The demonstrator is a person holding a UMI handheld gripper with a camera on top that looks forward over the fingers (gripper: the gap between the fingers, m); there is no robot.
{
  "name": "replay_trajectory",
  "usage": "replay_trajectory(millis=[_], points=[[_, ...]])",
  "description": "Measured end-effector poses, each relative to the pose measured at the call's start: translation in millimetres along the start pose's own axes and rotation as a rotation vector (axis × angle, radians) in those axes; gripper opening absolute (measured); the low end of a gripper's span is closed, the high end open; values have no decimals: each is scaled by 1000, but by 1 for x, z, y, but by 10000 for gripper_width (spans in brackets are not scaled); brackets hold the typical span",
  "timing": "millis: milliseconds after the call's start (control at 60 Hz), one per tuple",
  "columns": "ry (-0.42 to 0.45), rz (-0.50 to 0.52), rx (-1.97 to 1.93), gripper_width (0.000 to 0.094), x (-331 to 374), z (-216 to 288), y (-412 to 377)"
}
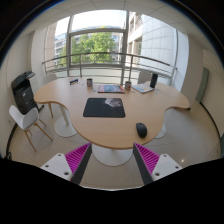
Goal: Arrange mouse
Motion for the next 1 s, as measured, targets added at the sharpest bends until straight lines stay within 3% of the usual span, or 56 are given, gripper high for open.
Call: replay_trajectory(millis=[217, 483, 800, 917, 1000], points=[[-58, -48, -26, 843, -30, -30, 38], [-50, -137, -59, 843, -163, -39, 136], [-34, -66, -40, 830, -308, -10, 175], [-57, -26, -53, 741, -327, -12, 180], [-41, -1, -66, 541, -330, -11, 178]])
Point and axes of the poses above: the point between the fingertips, and its own axes, seen from behind it with the camera up: y to the right, z up, x backward, against the way the camera looks, the point moved 10 cm from there along x, backward, against the way the camera looks, and after that the axes turned 1 degree about -y, right-handed, at the moved point
